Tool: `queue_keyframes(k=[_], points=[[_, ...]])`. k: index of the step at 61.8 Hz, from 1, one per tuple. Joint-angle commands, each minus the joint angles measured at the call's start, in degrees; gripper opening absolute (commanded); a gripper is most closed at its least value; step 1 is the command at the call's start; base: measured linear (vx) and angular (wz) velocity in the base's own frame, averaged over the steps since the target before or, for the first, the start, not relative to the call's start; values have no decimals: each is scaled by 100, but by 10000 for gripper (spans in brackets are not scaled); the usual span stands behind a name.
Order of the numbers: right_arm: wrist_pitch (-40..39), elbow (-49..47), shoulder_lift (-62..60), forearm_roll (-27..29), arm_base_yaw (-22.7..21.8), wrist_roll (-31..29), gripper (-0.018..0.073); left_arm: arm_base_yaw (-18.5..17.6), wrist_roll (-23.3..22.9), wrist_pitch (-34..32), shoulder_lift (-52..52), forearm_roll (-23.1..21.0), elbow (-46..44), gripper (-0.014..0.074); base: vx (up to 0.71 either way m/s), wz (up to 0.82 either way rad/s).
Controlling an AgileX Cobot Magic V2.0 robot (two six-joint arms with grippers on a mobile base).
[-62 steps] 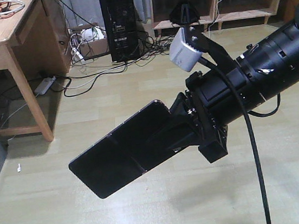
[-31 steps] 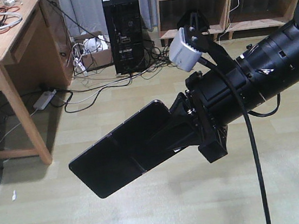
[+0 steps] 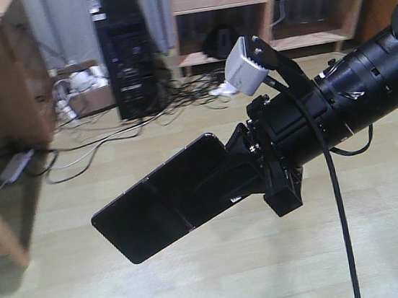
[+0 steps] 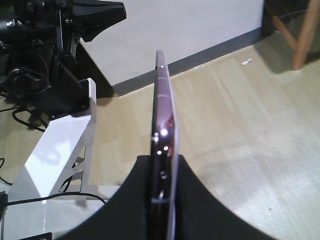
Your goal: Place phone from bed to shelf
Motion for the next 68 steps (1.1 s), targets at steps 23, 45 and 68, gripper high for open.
queue_keyframes(k=[23, 45, 68], points=[[370, -141, -229, 451, -10, -67, -1, 4, -22, -409, -28, -55, 9, 1, 19, -53], [370, -141, -229, 451, -10, -67, -1, 4, -22, -409, -28, -55, 9, 1, 17, -63], [370, -141, -229, 451, -10, -67, -1, 4, -22, -409, -28, -55, 9, 1, 18, -62]])
